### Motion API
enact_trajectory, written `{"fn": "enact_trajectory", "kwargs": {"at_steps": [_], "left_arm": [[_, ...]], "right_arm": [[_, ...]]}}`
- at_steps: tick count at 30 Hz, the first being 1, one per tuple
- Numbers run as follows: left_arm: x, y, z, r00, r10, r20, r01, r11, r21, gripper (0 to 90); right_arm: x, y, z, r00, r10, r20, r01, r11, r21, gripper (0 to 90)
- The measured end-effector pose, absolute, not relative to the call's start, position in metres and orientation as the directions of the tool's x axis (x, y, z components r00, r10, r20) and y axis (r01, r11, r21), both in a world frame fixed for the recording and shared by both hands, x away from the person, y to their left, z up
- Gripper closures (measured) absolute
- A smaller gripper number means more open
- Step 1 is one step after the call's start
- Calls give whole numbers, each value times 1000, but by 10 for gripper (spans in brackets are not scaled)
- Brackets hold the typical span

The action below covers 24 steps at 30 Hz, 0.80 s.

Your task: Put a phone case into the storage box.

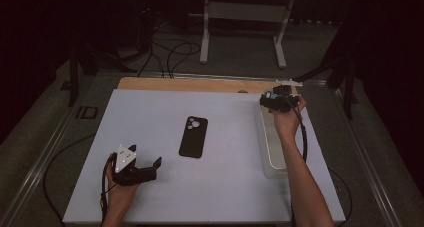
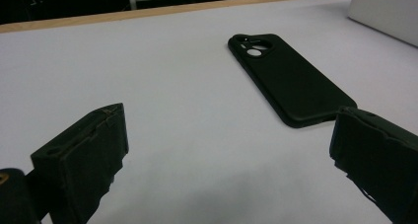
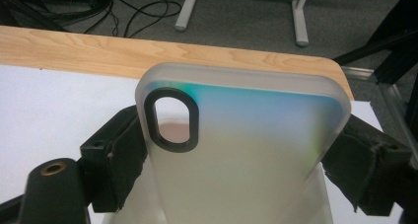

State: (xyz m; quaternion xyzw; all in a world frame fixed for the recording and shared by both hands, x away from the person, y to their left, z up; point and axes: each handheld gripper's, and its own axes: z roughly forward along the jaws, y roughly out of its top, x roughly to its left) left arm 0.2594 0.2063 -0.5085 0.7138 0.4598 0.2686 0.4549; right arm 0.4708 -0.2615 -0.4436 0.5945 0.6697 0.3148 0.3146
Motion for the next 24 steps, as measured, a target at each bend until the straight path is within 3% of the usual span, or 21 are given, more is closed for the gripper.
{"fn": "enact_trajectory", "kwargs": {"at_steps": [13,24], "left_arm": [[260,206,-509,433,901,-36,414,-164,895,16],[260,205,-509,435,900,-35,419,-167,892,16]], "right_arm": [[467,-274,-439,-91,995,31,593,29,805,107],[450,-266,-423,-173,982,73,575,41,817,111]]}}
